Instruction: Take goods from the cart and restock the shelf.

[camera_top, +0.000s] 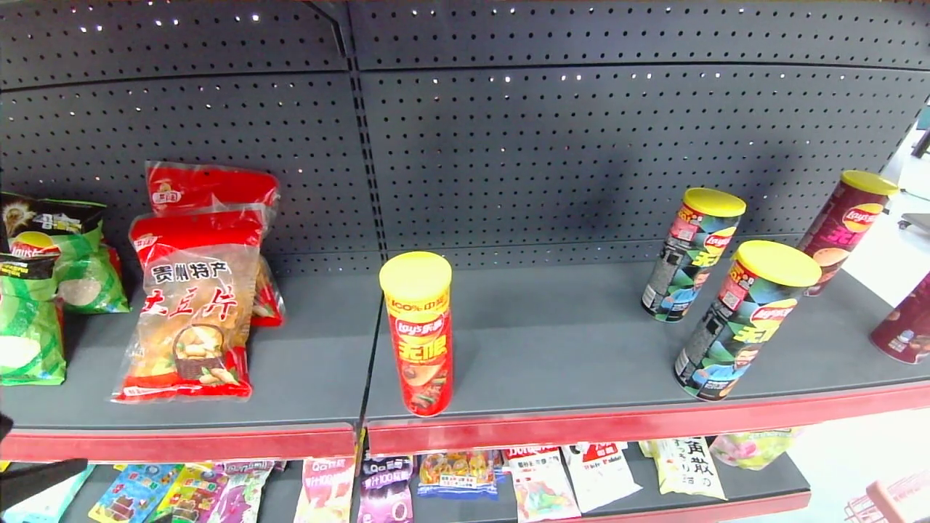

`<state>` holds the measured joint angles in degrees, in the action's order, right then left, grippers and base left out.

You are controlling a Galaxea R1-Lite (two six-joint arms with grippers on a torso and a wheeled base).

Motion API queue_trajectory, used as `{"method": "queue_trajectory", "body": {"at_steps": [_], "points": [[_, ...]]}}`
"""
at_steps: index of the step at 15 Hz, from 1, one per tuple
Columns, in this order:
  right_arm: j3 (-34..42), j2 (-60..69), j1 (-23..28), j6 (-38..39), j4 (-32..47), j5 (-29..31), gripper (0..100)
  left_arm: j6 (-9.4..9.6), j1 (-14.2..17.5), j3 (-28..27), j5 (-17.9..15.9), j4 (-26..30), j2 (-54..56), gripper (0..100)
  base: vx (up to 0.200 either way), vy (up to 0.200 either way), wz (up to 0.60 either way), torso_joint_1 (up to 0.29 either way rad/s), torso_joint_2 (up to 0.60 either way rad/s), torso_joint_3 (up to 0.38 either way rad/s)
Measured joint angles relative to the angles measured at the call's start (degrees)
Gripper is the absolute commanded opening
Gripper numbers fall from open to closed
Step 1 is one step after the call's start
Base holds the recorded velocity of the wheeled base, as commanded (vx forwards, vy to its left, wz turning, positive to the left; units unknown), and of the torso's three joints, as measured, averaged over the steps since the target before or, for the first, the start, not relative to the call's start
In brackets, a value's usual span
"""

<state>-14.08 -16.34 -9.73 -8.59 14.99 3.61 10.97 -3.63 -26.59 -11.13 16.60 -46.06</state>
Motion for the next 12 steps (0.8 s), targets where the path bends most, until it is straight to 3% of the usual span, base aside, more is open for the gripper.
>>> {"method": "queue_trajectory", "body": {"at_steps": [3,12], "points": [[0.4,-0.6,0.0,-0.7,0.0,0.6,0,-0.16,0.2,1.2,1.8,0.0,4.2,100,0.000,0.000,0.00,0.000,0.00,0.000],[-0.5,-2.5,0.0,-1.3,-1.9,0.5,0,0.71,0.1,2.1,2.1,-1.4,5.9,100,-0.022,0.000,0.00,0.000,0.00,0.000]]}}
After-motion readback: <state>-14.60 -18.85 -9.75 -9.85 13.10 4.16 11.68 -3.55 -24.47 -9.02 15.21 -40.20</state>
